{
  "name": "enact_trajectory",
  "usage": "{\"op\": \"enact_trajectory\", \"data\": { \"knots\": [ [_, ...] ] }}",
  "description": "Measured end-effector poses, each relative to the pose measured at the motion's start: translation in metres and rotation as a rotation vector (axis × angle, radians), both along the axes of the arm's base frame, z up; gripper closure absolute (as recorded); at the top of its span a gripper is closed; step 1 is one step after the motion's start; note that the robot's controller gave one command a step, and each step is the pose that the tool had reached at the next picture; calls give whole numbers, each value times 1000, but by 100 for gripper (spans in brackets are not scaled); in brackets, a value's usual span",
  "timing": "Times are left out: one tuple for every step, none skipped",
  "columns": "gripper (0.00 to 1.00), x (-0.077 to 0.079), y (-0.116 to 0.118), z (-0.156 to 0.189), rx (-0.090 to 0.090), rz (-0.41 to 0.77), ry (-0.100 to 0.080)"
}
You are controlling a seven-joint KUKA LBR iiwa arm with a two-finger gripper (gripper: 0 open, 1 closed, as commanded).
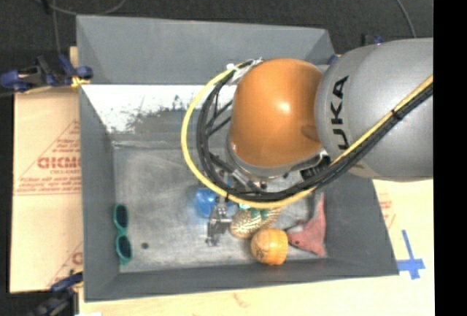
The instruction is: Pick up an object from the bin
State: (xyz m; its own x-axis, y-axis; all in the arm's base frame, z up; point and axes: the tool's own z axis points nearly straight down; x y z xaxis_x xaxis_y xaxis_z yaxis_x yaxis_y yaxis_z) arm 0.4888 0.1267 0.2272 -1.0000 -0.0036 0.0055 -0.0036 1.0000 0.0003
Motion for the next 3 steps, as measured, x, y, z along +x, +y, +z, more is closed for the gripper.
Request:
{"op": "enact_trajectory", "data": {
  "knots": [
    [0, 2, -1, 4, 1, -4, -8],
    [0, 7, -52, -41, 0, 97, -11],
    [0, 77, -73, -109, -1, 141, -15]
  ]
}}
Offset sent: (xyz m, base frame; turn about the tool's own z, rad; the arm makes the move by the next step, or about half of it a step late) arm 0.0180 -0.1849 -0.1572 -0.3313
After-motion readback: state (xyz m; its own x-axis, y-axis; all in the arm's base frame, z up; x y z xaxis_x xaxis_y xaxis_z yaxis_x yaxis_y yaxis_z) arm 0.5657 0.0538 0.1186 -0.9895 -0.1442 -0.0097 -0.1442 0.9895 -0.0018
